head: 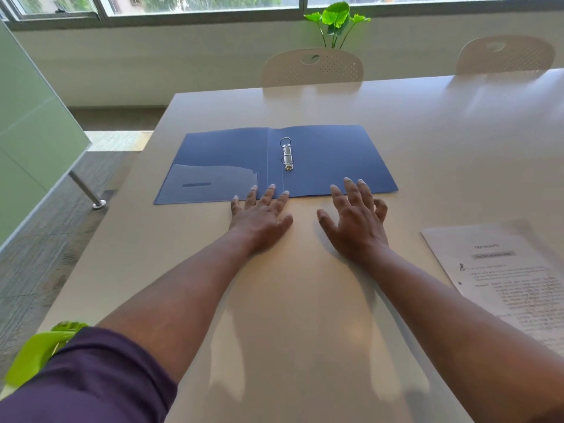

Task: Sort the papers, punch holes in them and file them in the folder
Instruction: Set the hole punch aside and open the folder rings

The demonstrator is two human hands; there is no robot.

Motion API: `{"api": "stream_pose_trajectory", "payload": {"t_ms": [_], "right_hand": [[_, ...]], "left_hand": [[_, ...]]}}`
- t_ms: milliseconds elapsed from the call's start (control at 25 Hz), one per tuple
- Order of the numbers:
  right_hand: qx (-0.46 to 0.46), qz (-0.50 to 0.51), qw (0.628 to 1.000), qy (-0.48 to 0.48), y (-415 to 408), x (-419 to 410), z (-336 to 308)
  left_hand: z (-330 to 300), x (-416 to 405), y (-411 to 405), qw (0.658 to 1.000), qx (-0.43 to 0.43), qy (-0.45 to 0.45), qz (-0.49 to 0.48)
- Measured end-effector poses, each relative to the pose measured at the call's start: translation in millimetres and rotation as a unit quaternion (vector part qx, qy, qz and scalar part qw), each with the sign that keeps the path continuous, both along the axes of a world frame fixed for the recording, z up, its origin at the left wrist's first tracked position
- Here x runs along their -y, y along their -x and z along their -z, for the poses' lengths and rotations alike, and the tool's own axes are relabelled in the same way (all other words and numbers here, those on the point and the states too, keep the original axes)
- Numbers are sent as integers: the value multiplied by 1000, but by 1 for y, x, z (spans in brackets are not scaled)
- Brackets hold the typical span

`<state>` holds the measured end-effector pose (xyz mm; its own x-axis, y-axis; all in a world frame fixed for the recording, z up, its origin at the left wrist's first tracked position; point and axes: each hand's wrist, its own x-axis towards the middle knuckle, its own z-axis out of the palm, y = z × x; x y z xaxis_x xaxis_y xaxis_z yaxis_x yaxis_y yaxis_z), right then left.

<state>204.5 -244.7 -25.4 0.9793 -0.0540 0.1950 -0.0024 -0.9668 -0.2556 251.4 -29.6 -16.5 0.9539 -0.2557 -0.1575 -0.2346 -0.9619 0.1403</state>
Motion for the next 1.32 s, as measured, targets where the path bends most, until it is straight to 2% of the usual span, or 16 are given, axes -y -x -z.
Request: {"api": "stream_pose_trajectory", "payload": {"t_ms": [200, 360, 600, 840, 1160, 1320], "right_hand": [[40, -4, 999, 23, 15, -3, -3], [-41, -41, 998, 38, 33, -10, -8], [-72, -42, 996, -11, 55, -29, -36], [-103, -59, 992, -35, 68, -41, -34], [-71, -51, 988, -125, 79, -44, -25], [-33, -54, 989, -131, 98, -44, -13]], "left_hand": [[0, -5, 54, 1000, 7, 8, 5], [0, -7, 102, 999, 33, 6, 12], [-1, -10, 161, 999, 45, 24, 14], [1, -15, 204, 997, 72, 31, 27], [-5, -21, 236, 991, 96, 36, 81], [-19, -19, 226, 990, 82, 68, 90]]}}
